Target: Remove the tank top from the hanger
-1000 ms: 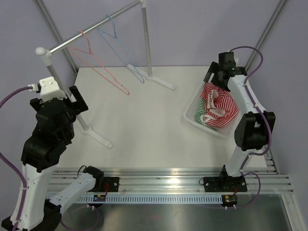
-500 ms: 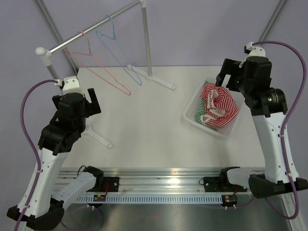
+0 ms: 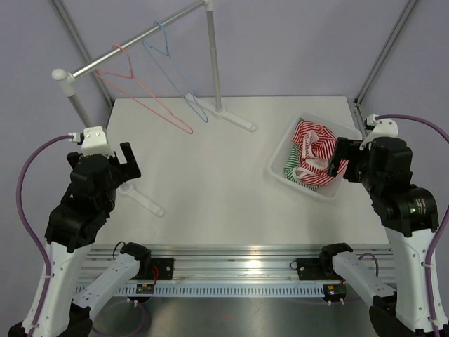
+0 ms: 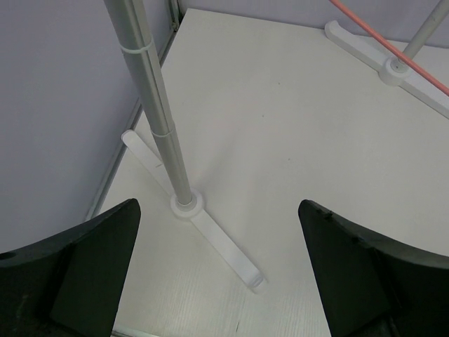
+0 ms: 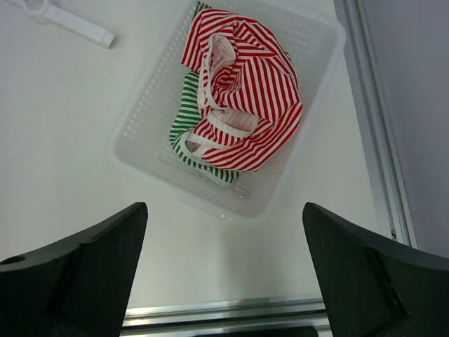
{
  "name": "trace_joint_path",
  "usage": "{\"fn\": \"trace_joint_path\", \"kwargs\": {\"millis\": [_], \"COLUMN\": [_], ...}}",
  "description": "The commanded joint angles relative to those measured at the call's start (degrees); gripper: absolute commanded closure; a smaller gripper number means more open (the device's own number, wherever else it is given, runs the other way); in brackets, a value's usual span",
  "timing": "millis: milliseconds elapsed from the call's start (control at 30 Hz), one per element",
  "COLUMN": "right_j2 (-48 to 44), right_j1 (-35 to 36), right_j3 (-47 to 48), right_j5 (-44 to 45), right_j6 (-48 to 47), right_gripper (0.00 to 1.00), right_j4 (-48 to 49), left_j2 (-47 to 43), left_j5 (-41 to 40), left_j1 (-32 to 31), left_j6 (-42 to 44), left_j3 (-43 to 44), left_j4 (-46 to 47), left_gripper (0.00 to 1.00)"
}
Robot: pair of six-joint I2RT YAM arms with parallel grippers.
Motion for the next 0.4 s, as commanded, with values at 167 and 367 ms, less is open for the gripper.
{"fn": "trace_joint_path", "kwargs": {"millis": [167,367], "right_j2": [-1.37,-1.2], "right_j1": [0.33,0.33], "right_j3": [-3.94,-3.42], "right_j5": [2.82,2.74], "right_j6": [-1.95,-1.78], "right_gripper": [0.0,0.0], "right_j4": [1.52,2.76], "left_j2": [-1.14,-1.4], "left_j5": [-1.08,-1.61], "left_j1": [0.28,0.28], "left_j6": [1.95,2.3], "left_j3": [-1.05,-1.13], "left_j4": [1.8,2.59], "left_gripper": [0.01,0.01]}}
